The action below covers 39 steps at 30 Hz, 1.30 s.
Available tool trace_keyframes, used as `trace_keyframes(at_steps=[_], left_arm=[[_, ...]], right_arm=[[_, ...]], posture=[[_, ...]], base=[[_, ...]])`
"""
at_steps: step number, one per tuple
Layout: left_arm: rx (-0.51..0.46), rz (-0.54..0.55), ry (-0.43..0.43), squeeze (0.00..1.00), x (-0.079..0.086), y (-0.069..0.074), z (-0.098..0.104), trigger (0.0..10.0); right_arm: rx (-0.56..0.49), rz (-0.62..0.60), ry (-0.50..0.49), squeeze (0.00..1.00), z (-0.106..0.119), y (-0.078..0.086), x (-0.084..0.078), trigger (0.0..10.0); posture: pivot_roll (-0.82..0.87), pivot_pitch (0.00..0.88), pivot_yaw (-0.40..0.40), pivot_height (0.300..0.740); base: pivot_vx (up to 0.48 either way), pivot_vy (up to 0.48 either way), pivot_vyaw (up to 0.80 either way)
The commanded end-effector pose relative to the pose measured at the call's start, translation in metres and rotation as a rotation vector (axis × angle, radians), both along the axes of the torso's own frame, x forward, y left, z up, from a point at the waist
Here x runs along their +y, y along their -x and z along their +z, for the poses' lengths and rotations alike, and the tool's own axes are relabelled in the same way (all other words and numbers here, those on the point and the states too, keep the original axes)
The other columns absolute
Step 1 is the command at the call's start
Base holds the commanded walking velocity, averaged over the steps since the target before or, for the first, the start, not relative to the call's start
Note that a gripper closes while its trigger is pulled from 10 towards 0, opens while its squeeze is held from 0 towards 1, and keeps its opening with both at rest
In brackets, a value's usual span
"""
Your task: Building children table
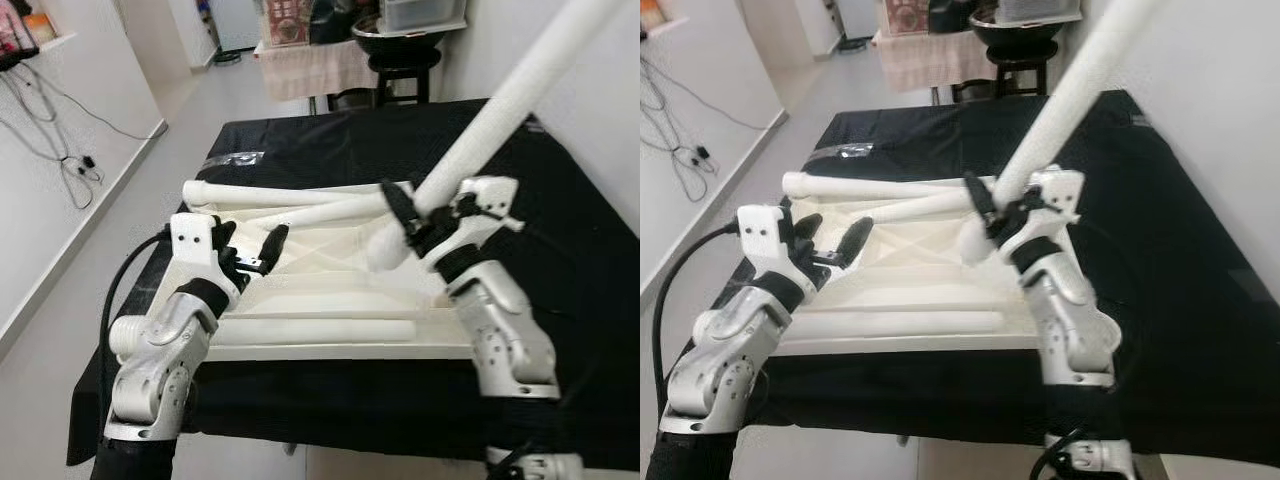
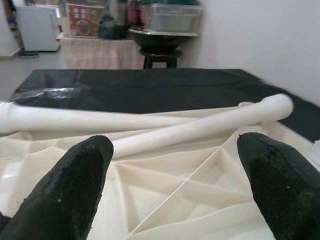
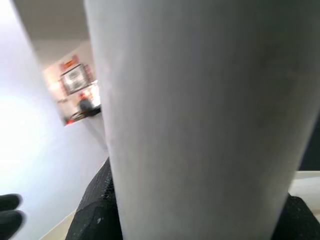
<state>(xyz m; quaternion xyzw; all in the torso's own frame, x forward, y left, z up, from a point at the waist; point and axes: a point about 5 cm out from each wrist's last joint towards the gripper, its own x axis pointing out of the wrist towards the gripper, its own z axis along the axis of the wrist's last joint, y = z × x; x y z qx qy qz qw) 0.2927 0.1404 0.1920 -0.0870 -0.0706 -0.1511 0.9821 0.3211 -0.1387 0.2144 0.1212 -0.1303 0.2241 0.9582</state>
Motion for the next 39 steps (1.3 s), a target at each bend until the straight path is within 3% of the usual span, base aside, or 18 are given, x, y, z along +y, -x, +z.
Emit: trace_keyframes(at_steps=[1, 6, 13, 14, 21, 34, 39], left_arm=[[-0.001, 0.007, -0.017, 0.00, 0.001, 0.003, -0.002, 10.0], [0.004, -0.017, -0.015, 0.00, -0.004, 0.005, -0.005, 10.0], [-0.002, -0.115, -0.002, 0.00, -0.016, 0.009, -0.004, 10.0], [-0.002, -0.129, -0.006, 0.00, -0.019, 0.012, -0.005, 10.0], [0.009, -0.140, -0.040, 0.00, -0.023, 0.014, -0.010, 10.0], [0.033, -0.155, -0.062, 0.00, -0.021, 0.018, -0.016, 10.0], [0.071, -0.186, -0.112, 0.00, -0.023, 0.027, -0.030, 10.0]], right_arm=[[-0.004, 0.018, -0.005, 0.00, 0.002, 0.003, 0.002, 10.0], [0.002, 0.052, 0.005, 0.00, -0.001, 0.009, 0.006, 10.0], [-0.027, 0.123, 0.117, 0.00, -0.004, 0.012, 0.010, 10.0], [-0.037, 0.187, 0.147, 0.00, -0.005, 0.016, 0.014, 10.0], [-0.045, 0.290, 0.202, 0.00, -0.006, 0.024, 0.016, 10.0], [-0.068, 0.333, 0.270, 0.00, 0.001, 0.027, -0.003, 10.0], [-0.067, 0.351, 0.339, 0.00, 0.002, 0.026, -0.014, 10.0]], posture=[[-0.02, 0.041, 0.061, 0.740], [-0.03, 0.040, 0.061, 0.740], [-0.02, 0.037, 0.060, 0.740], [-0.02, 0.039, 0.058, 0.740], [-0.02, 0.042, 0.058, 0.740], [-0.01, 0.052, 0.060, 0.740], [0.00, 0.056, 0.055, 0.740]], base=[[0.000, 0.000, 0.00], [0.000, 0.000, 0.00], [0.000, -0.282, 0.00], [0.000, -0.480, 0.00], [0.000, -0.137, 0.00], [0.000, 0.000, 0.00], [0.000, 0.000, 0.00]])
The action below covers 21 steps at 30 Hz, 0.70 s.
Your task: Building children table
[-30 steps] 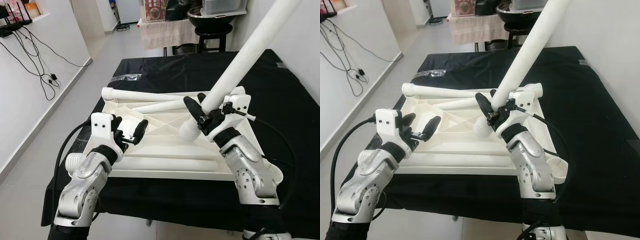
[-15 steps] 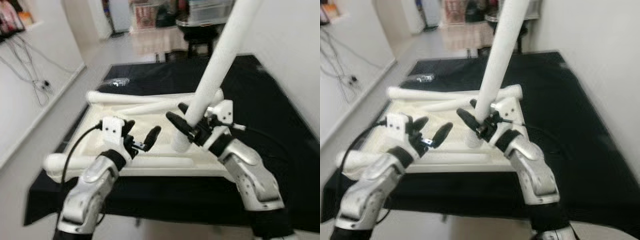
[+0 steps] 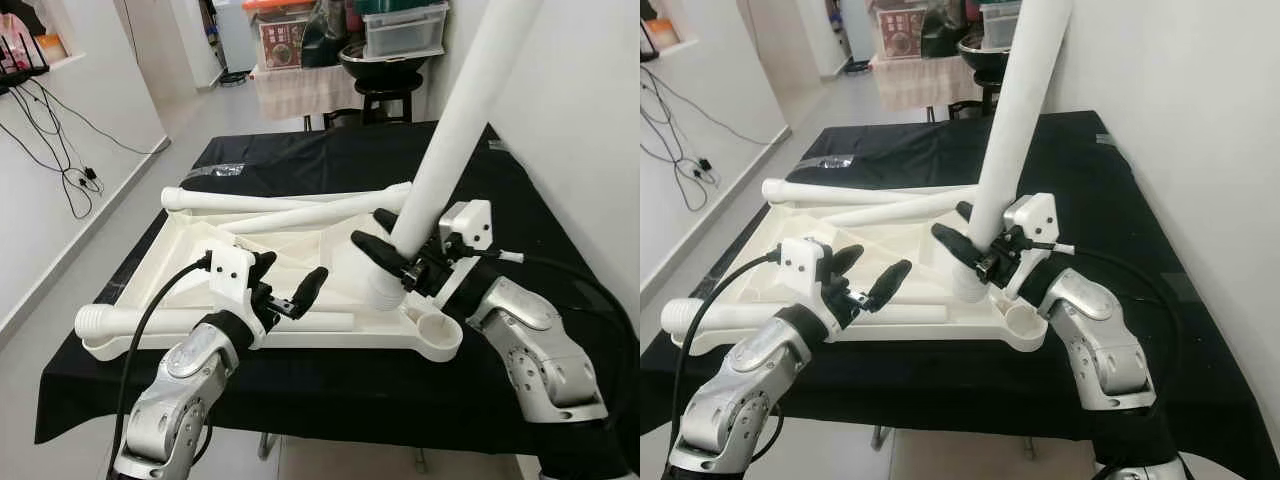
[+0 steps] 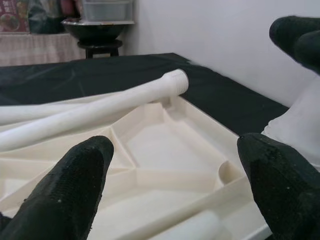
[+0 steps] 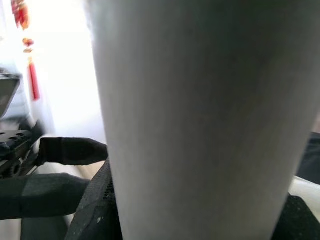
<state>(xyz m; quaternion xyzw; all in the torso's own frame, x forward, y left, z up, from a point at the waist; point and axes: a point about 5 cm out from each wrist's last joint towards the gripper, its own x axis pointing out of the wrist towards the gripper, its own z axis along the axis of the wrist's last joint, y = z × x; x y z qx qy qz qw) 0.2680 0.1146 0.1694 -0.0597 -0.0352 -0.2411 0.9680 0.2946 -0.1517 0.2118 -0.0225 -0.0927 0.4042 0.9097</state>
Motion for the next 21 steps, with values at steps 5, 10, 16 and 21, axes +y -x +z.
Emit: trace_keyframes(at_steps=[5, 10, 16, 21], left_arm=[[0.049, -0.014, -0.015, 0.00, 0.003, 0.007, -0.011, 10.0], [0.076, 0.011, -0.032, 0.00, 0.003, 0.006, -0.017, 10.0], [0.085, -0.005, -0.049, 0.00, 0.001, 0.009, -0.021, 10.0], [0.099, 0.014, -0.070, 0.00, 0.003, 0.010, -0.028, 10.0]], right_arm=[[-0.018, 0.016, 0.011, 0.00, 0.007, -0.002, -0.004, 10.0], [-0.004, 0.053, 0.013, 0.00, 0.003, 0.002, 0.002, 10.0], [-0.002, 0.077, 0.015, 0.00, 0.003, 0.004, 0.003, 10.0], [0.000, 0.088, 0.019, 0.00, 0.003, 0.004, 0.004, 10.0]], posture=[[0.00, 0.061, 0.050, 0.740], [0.00, 0.065, 0.051, 0.740], [0.00, 0.068, 0.053, 0.740], [0.00, 0.068, 0.054, 0.740]], base=[[0.000, -0.283, 0.00], [0.000, -0.285, 0.00], [0.000, 0.000, 0.00], [0.000, 0.000, 0.00]])
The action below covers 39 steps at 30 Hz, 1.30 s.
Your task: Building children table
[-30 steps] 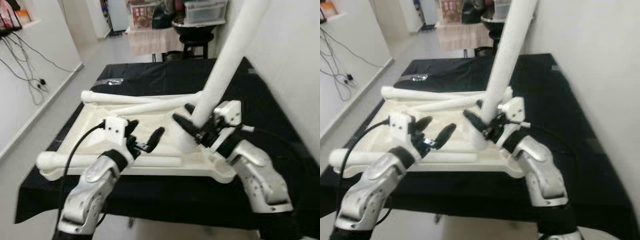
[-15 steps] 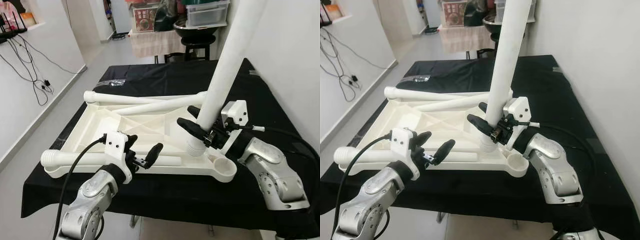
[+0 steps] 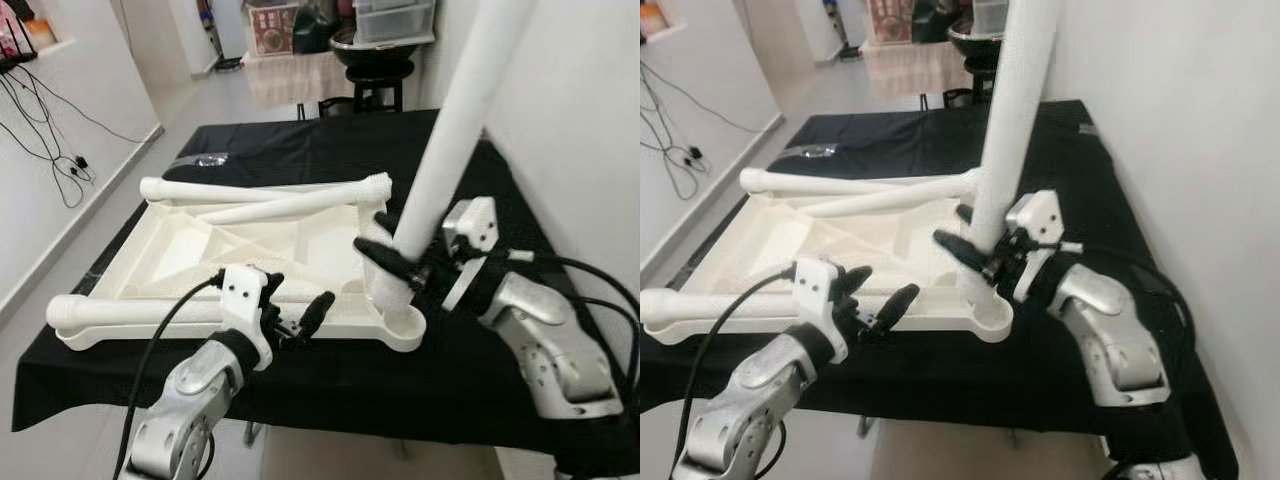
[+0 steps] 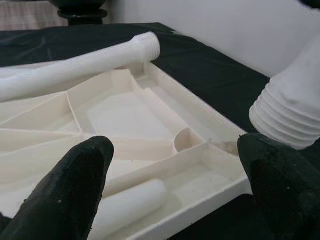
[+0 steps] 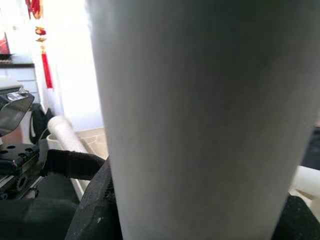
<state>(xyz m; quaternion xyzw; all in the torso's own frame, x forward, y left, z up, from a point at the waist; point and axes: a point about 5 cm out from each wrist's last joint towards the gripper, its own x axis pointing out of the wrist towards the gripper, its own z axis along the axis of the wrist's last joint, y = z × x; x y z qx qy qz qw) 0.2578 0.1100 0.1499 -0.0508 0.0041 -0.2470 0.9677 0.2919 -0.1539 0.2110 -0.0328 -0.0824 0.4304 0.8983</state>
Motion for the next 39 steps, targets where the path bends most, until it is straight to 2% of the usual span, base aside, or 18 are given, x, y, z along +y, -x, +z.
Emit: trace_keyframes(at_steps=[1, 12, 15, 18, 19, 29, 31, 38, 39], left_arm=[[0.029, 0.033, -0.039, 0.00, 0.008, 0.000, -0.009, 10.0], [0.053, 0.020, -0.112, 0.00, 0.006, 0.008, -0.023, 10.0], [0.014, -0.070, -0.150, 0.00, -0.001, 0.017, -0.021, 10.0], [-0.007, -0.104, -0.154, 0.00, -0.004, 0.021, -0.019, 10.0], [-0.017, -0.115, -0.136, 0.00, -0.005, 0.022, -0.016, 0.0], [-0.073, -0.233, -0.073, 0.00, -0.016, 0.026, 0.001, 0.0], [-0.072, -0.303, -0.039, 0.00, -0.019, 0.029, 0.006, 0.0], [-0.064, -0.356, -0.024, 0.00, -0.020, 0.032, 0.007, 0.0], [-0.042, -0.413, -0.025, 0.00, -0.021, 0.036, 0.004, 0.0]], right_arm=[[-0.008, 0.037, -0.014, 0.00, 0.004, 0.001, 0.006, 10.0], [0.008, 0.059, 0.005, 0.00, -0.002, 0.003, 0.008, 10.0], [0.038, 0.070, -0.010, 0.00, -0.005, 0.001, -0.004, 10.0], [0.060, 0.095, -0.039, 0.00, -0.005, 0.002, -0.015, 10.0], [0.065, 0.111, -0.045, 0.00, -0.003, 0.003, -0.020, 10.0], [0.067, 0.141, -0.029, 0.00, 0.000, 0.008, -0.027, 10.0], [0.077, 0.154, -0.001, 0.00, -0.004, 0.011, -0.029, 10.0], [0.082, 0.166, 0.005, 0.00, -0.004, 0.013, -0.032, 10.0], [0.083, 0.172, 0.009, 0.00, -0.003, 0.013, -0.033, 10.0]], posture=[[0.00, 0.068, 0.054, 0.740], [0.00, 0.069, 0.060, 0.740], [0.02, 0.070, 0.054, 0.740], [0.02, 0.074, 0.048, 0.740], [0.01, 0.080, 0.046, 0.740], [0.01, 0.093, 0.056, 0.740], [0.01, 0.095, 0.058, 0.740], [0.00, 0.097, 0.059, 0.740], [0.00, 0.095, 0.061, 0.740]], base=[[0.000, 0.000, 0.00], [0.000, 0.000, 0.00], [0.000, 0.000, 0.00], [0.000, 0.000, 0.00], [0.000, 0.000, 0.00], [0.000, 0.000, 0.00], [0.000, 0.000, 0.00], [0.000, 0.000, 0.00], [0.000, 0.000, 0.00]])
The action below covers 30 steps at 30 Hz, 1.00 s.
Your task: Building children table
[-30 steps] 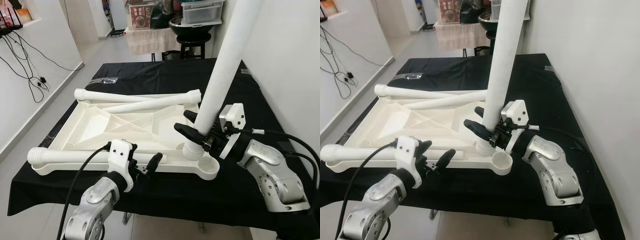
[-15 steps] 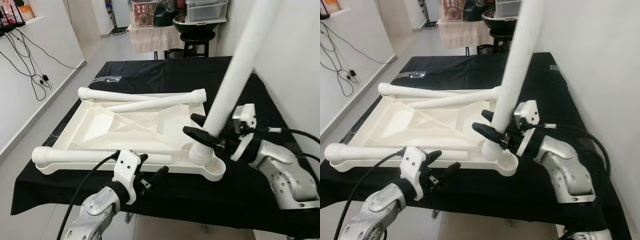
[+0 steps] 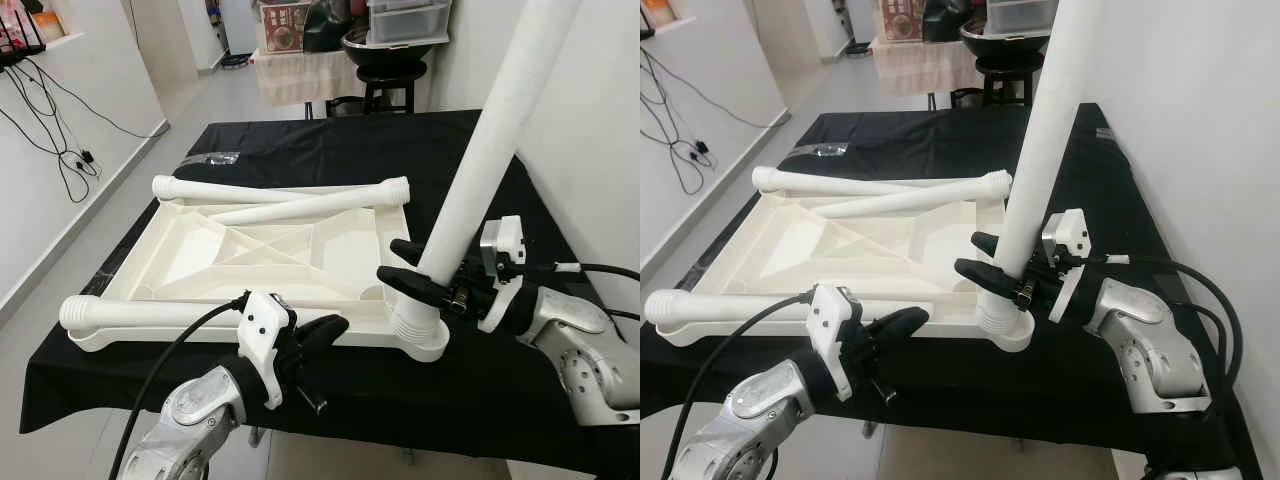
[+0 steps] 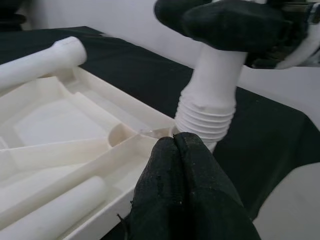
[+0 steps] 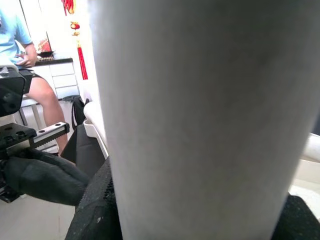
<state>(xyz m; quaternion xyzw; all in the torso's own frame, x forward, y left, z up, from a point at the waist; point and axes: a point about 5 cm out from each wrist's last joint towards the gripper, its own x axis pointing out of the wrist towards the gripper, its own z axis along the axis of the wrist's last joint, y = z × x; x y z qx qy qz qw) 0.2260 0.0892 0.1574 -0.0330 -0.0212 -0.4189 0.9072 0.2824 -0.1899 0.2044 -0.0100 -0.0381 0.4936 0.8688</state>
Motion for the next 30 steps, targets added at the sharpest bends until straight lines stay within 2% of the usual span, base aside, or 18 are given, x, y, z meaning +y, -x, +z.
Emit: trace_keyframes(at_steps=[1, 4, 10, 13, 14, 21, 25, 27, 30], left_arm=[[0.055, -0.095, -0.026, 0.00, -0.002, 0.008, -0.007, 0.0], [0.093, -0.154, -0.053, 0.00, -0.003, 0.015, -0.014, 0.0], [0.119, -0.179, -0.076, 0.00, -0.003, 0.020, -0.020, 0.0], [0.137, -0.172, -0.114, 0.00, -0.003, 0.023, -0.028, 0.0], [0.142, -0.161, -0.128, 0.00, -0.004, 0.024, -0.030, 10.0], [0.146, -0.146, -0.133, 0.00, -0.004, 0.025, -0.032, 10.0], [0.108, -0.061, -0.130, 0.00, 0.002, 0.022, -0.029, 10.0], [0.108, -0.061, -0.130, 0.00, 0.002, 0.022, -0.029, 10.0], [0.084, 0.010, -0.142, 0.00, 0.009, 0.023, -0.026, 10.0]], right_arm=[[-0.017, 0.035, 0.002, 0.00, 0.004, 0.004, 0.001, 10.0], [-0.016, 0.035, 0.016, 0.00, 0.005, 0.003, -0.002, 10.0], [-0.018, 0.034, 0.033, 0.00, 0.006, 0.001, -0.006, 10.0], [-0.023, 0.033, 0.057, 0.00, 0.007, -0.001, -0.008, 10.0], [-0.027, 0.030, 0.070, 0.00, 0.008, -0.003, -0.009, 10.0], [-0.031, 0.017, 0.100, 0.00, 0.007, -0.006, -0.012, 10.0], [-0.028, 0.022, 0.109, 0.00, 0.009, -0.011, -0.016, 10.0], [-0.028, 0.022, 0.109, 0.00, 0.009, -0.011, -0.016, 10.0], [-0.028, 0.086, 0.085, 0.00, 0.014, -0.008, -0.012, 10.0]], posture=[[0.00, 0.095, 0.061, 0.740], [0.00, 0.095, 0.062, 0.740], [0.01, 0.098, 0.060, 0.740], [0.01, 0.102, 0.059, 0.740], [0.01, 0.106, 0.058, 0.740], [0.01, 0.112, 0.061, 0.740], [0.02, 0.134, 0.063, 0.740], [0.02, 0.134, 0.063, 0.740], [0.05, 0.161, 0.077, 0.740]], base=[[0.000, 0.000, 0.00], [0.000, 0.000, 0.00], [0.000, 0.000, 0.00], [0.000, 0.000, 0.00], [0.000, 0.000, 0.00], [0.000, 0.000, 0.00], [0.000, 0.000, 0.00], [0.000, 0.000, 0.00], [0.000, 0.000, 0.00]])
